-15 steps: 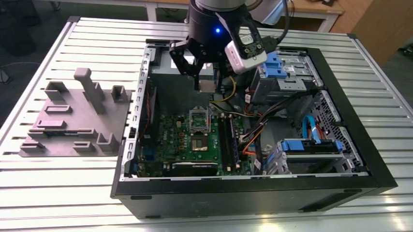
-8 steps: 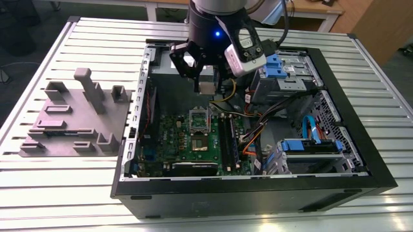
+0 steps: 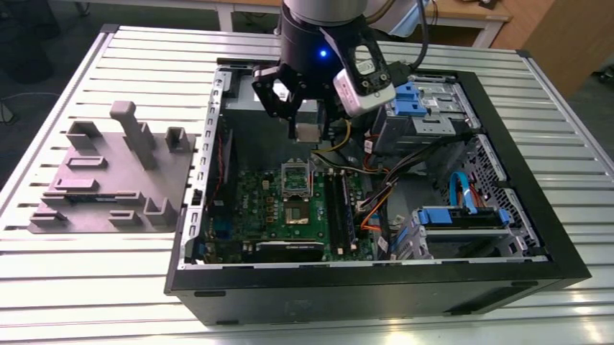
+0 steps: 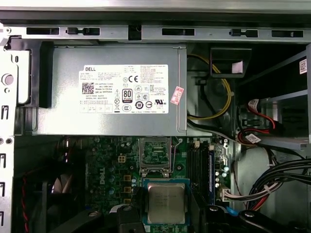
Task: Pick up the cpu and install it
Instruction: 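Place the cpu into insertion slot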
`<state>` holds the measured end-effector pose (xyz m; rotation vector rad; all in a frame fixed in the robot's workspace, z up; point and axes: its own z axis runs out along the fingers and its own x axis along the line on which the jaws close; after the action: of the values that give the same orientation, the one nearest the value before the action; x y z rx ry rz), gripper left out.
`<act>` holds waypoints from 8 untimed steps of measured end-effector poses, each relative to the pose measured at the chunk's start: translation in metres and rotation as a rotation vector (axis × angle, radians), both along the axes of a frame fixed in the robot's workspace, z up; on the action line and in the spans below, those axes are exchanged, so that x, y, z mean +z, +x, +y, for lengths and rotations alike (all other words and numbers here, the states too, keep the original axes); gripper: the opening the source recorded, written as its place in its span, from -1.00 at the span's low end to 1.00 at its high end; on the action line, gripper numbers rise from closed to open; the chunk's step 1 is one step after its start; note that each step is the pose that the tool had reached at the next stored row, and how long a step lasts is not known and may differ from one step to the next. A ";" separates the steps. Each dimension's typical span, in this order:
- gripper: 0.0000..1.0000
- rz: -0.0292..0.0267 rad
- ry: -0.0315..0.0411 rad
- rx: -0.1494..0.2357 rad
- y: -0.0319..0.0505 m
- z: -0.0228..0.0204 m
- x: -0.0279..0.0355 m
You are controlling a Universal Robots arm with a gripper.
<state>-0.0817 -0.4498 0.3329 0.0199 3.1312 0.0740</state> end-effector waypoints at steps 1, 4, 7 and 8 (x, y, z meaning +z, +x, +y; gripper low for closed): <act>-0.06 0.0000 0.0000 0.000 0.0000 0.0000 -0.0003; -0.06 0.0000 0.0000 0.000 0.0000 -0.0002 -0.0016; -0.06 0.0000 0.0000 0.000 0.0000 -0.0002 -0.0024; -0.06 0.0000 0.0000 0.000 0.0000 -0.0002 -0.0026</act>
<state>-0.0817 -0.4500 0.3302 0.0199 3.1312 0.0740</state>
